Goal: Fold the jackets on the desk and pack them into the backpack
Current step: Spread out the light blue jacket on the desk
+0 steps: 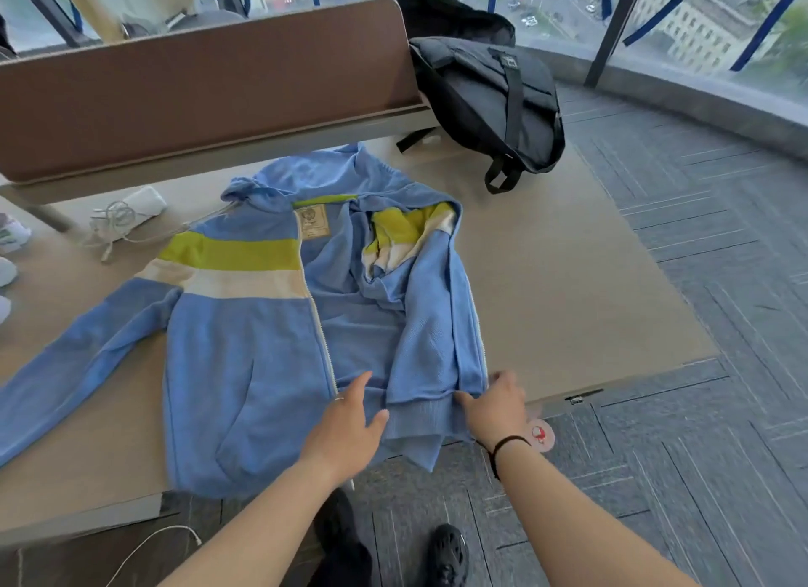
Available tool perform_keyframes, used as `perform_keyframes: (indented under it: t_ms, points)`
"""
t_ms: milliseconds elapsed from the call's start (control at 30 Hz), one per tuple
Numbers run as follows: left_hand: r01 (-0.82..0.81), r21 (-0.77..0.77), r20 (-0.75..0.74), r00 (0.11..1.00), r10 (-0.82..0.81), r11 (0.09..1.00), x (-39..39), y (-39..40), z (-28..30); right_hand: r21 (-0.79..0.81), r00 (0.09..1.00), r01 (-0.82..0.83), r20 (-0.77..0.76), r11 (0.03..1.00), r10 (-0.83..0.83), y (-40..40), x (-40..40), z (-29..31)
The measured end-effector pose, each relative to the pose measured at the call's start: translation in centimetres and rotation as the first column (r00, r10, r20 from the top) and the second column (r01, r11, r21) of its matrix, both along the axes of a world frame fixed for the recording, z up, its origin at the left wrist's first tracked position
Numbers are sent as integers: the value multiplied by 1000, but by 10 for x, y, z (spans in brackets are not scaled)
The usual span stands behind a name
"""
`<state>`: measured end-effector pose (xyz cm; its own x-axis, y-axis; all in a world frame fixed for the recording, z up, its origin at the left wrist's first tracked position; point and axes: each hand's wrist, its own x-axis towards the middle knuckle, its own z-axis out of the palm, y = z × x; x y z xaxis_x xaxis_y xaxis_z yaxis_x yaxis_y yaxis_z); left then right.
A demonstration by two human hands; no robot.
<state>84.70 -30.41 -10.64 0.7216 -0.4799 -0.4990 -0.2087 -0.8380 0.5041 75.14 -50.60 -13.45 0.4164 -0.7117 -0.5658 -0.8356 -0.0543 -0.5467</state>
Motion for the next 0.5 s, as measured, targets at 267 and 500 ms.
perform_keyframes:
  t_ms: [267, 500]
  points:
    - [-91, -155, 18, 995, 95, 984, 15, -13, 21, 87, 906, 240, 338, 967, -255, -39, 6, 35]
    - [-417, -96, 84, 902, 424, 904, 34, 34, 19, -748, 539, -586, -73, 311, 839, 101, 30, 101]
